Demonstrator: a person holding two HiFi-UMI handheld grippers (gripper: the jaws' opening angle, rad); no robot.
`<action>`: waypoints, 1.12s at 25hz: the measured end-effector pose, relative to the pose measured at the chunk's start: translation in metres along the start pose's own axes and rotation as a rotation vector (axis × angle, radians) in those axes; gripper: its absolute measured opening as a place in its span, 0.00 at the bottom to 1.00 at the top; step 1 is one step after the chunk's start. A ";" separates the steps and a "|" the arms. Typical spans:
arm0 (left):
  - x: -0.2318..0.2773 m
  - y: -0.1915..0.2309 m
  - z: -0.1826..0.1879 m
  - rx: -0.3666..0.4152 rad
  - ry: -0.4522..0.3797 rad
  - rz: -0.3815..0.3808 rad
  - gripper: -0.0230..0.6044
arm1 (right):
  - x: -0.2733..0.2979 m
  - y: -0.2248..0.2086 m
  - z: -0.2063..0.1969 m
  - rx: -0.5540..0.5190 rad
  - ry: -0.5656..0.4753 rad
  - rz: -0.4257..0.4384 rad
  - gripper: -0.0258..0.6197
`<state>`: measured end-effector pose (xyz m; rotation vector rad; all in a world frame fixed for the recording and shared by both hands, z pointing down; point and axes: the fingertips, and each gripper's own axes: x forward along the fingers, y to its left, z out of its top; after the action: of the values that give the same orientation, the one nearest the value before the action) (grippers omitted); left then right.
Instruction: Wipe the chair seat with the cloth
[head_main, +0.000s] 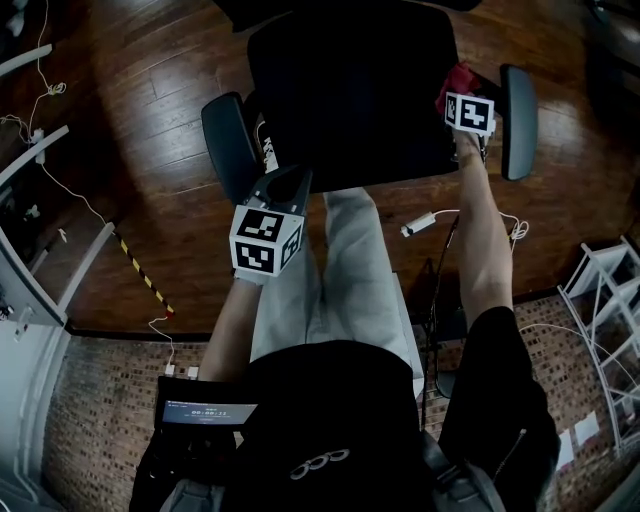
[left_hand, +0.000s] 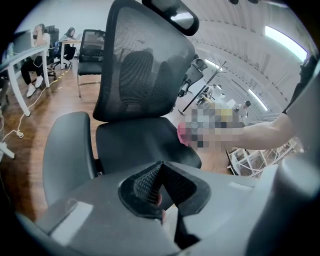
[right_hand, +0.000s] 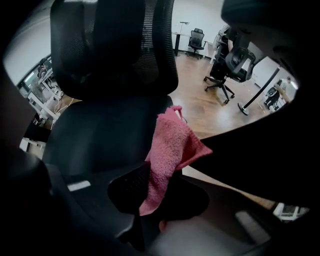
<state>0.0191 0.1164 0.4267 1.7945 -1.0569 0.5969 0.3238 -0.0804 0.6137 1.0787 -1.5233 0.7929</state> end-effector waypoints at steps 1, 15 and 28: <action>-0.002 0.002 -0.002 -0.005 -0.001 0.001 0.03 | 0.002 0.006 -0.001 -0.006 0.003 0.006 0.14; -0.023 0.032 -0.012 -0.047 -0.011 0.018 0.03 | 0.021 0.181 -0.009 -0.169 0.035 0.189 0.14; -0.034 0.031 -0.033 -0.042 0.020 -0.021 0.03 | -0.004 0.339 -0.019 -0.294 -0.009 0.419 0.14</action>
<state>-0.0236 0.1536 0.4302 1.7576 -1.0286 0.5742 0.0170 0.0639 0.6323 0.5533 -1.8362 0.8102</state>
